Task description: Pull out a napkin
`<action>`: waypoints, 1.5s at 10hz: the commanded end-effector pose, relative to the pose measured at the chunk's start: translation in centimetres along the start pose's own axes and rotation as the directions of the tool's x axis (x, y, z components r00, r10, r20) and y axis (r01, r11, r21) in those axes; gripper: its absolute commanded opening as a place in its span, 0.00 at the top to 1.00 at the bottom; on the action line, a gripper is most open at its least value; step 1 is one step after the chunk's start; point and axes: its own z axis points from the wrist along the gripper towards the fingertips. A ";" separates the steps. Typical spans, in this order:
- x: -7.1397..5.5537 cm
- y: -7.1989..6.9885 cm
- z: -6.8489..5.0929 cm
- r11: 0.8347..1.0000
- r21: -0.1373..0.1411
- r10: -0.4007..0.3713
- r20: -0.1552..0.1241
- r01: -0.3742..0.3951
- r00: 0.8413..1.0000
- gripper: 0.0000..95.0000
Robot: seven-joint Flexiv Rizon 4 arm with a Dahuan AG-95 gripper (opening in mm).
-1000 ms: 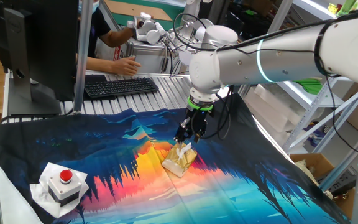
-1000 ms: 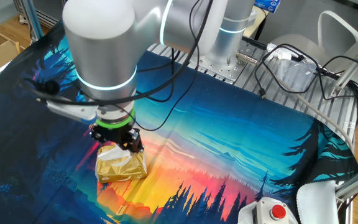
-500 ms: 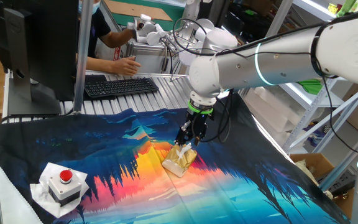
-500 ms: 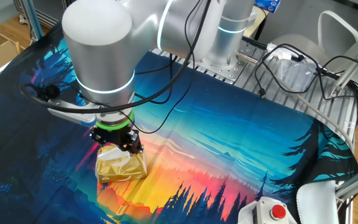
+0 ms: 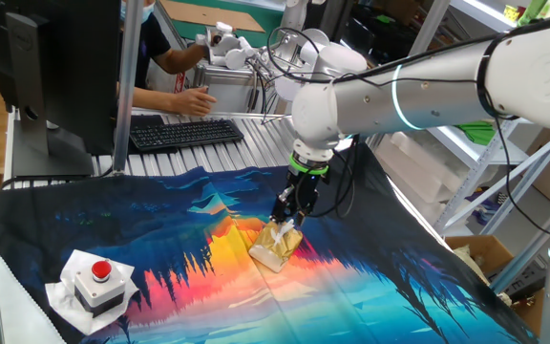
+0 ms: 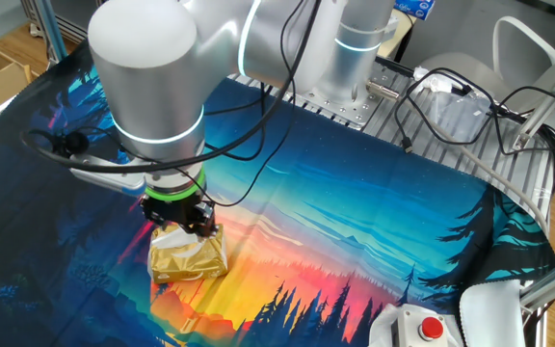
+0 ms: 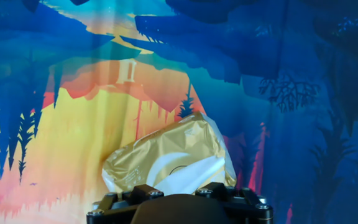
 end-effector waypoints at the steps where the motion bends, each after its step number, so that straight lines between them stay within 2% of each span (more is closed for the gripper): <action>1: 0.1 0.0 0.1 1.000 -0.004 -0.002 0.011 0.002 1.000 1.00; 8: 0.1 0.0 0.1 1.000 -0.005 -0.002 0.012 0.002 1.000 1.00; 10: 0.0 -0.1 -0.1 1.000 -0.013 -0.002 -0.010 0.002 1.000 1.00; 11: 0.0 -0.2 -0.4 1.000 -0.015 -0.003 -0.019 0.002 1.000 1.00; 12: 0.0 -0.3 -1.3 1.000 -0.018 -0.003 -0.037 0.002 0.999 1.00; 14: 0.0 -0.4 -3.2 1.000 -0.004 -0.001 -0.058 0.001 0.998 1.00; 15: 0.0 -0.2 -4.7 1.000 0.011 0.001 -0.070 0.000 0.998 1.00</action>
